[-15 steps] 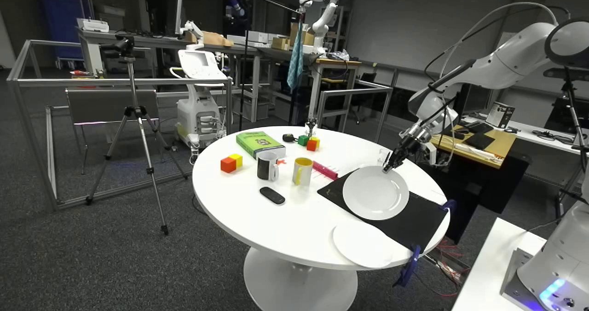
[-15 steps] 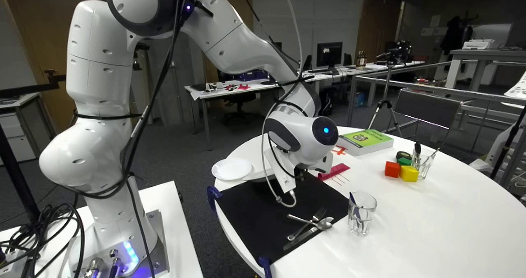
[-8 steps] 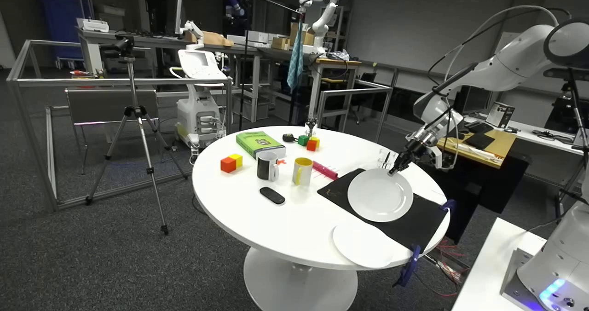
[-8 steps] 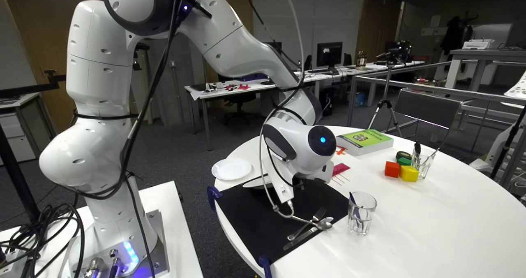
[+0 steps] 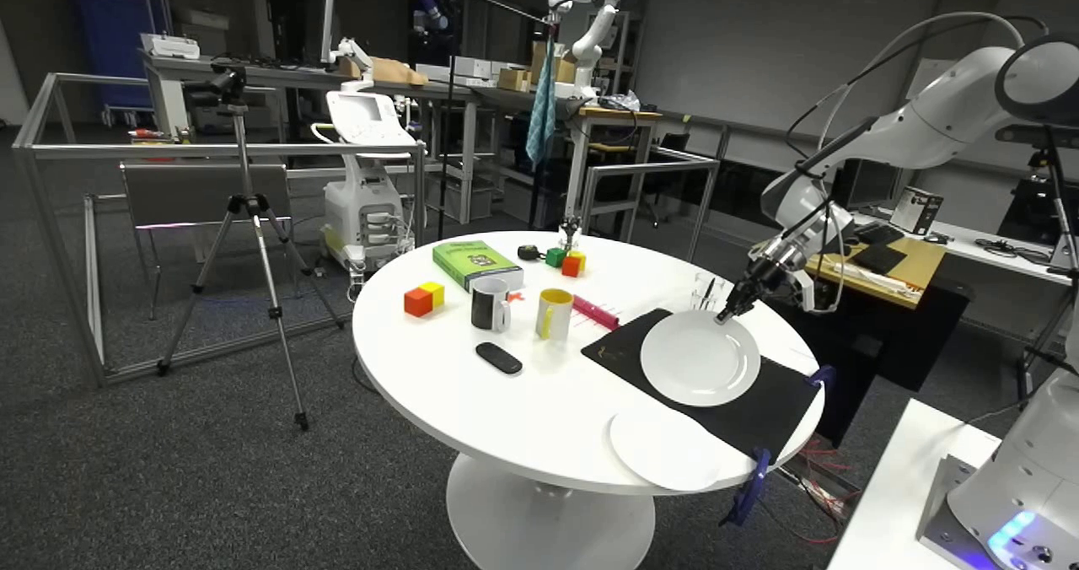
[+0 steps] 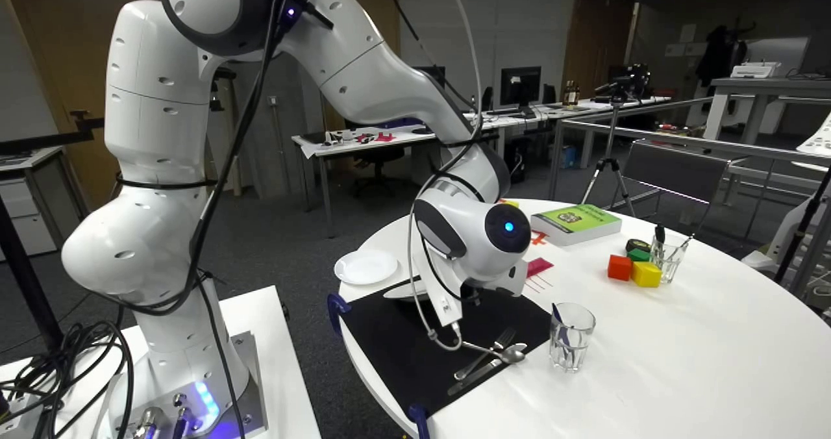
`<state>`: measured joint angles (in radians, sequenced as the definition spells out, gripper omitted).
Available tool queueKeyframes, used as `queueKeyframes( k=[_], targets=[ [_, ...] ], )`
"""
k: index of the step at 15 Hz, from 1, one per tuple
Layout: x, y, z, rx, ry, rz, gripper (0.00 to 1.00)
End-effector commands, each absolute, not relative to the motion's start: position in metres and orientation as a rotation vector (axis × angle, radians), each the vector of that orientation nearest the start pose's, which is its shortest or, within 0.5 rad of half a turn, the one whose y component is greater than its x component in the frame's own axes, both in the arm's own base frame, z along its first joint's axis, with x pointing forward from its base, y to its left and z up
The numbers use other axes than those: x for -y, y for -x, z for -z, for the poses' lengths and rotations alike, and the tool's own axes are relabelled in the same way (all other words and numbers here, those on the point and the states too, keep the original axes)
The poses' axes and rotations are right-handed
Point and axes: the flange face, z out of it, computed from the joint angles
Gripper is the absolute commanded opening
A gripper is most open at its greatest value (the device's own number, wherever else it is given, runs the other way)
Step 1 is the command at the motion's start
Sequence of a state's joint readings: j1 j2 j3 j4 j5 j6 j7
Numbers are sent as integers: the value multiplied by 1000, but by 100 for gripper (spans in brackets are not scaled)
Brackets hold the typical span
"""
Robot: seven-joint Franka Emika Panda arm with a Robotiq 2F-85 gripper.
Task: Put the white ceramic plate on the black mat
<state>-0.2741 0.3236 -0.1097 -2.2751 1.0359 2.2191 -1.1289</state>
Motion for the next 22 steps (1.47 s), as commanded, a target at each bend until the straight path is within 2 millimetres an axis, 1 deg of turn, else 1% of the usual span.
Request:
queueKeyframes(
  k=[1, 7, 10, 22],
  targets=[
    [172, -461, -210, -81, 2433, 324, 1],
    [177, -460, -206, -81, 2450, 306, 1],
    [179, -459, -201, -82, 2466, 284, 1],
    [186, -461, -177, -124, 2449, 285, 1]
  ],
)
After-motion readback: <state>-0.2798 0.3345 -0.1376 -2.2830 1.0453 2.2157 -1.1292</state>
